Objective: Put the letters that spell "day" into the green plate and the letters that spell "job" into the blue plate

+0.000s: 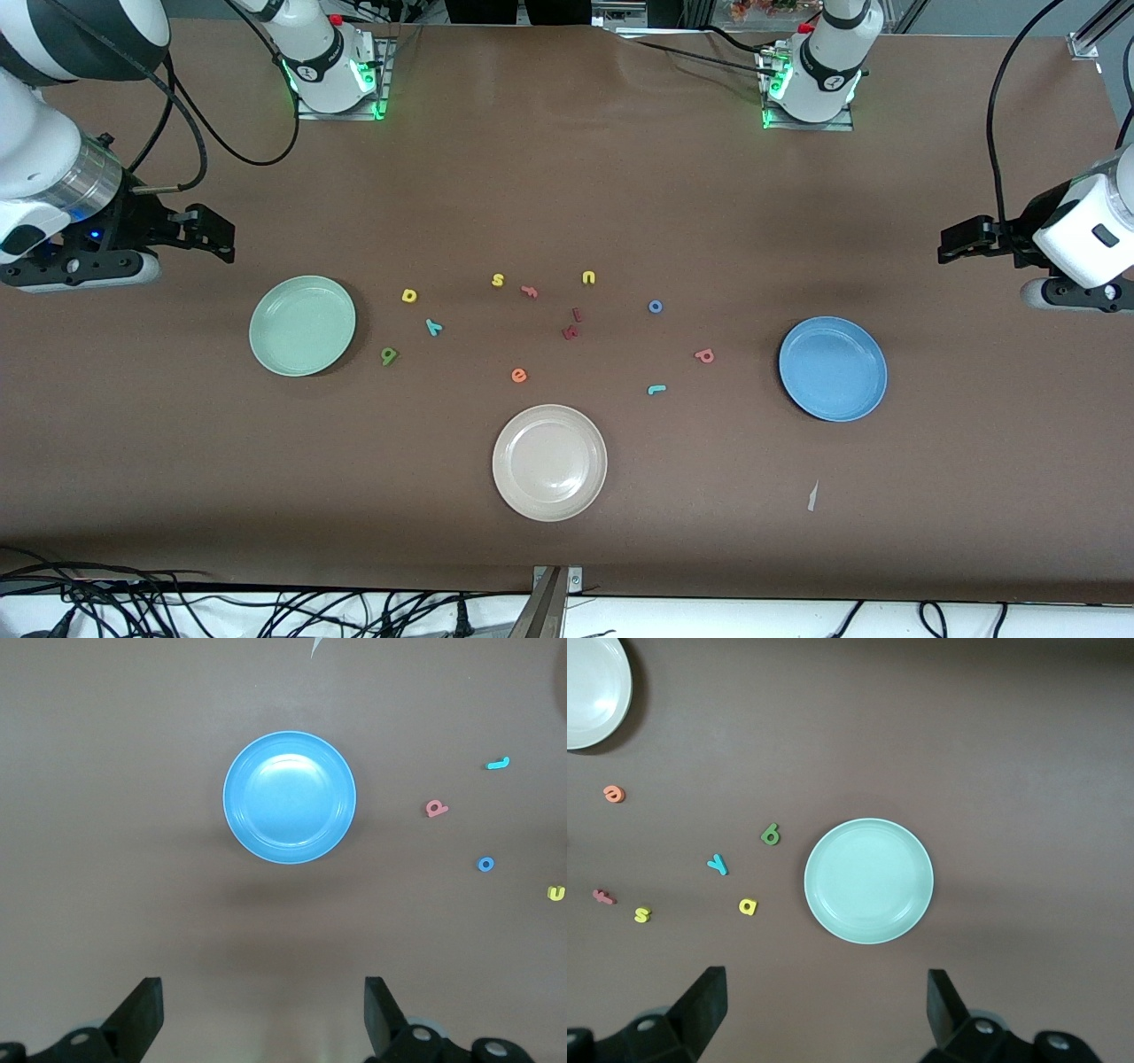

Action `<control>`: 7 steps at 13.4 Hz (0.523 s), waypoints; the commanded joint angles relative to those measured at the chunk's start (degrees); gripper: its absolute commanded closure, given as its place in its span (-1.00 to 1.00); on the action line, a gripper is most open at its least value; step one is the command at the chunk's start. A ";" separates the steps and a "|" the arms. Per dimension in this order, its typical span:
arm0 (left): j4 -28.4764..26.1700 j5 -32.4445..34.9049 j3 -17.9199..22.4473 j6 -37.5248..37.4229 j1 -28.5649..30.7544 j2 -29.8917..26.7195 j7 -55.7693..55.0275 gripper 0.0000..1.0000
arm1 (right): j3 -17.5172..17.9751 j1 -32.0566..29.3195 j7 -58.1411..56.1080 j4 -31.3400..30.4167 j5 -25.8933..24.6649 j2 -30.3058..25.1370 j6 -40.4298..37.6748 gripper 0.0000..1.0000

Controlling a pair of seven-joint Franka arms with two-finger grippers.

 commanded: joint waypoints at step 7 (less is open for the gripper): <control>2.02 -1.22 -0.25 -1.38 1.17 0.93 0.95 -1.00 | -0.08 0.06 -0.75 0.58 0.53 -0.10 -0.59 -1.00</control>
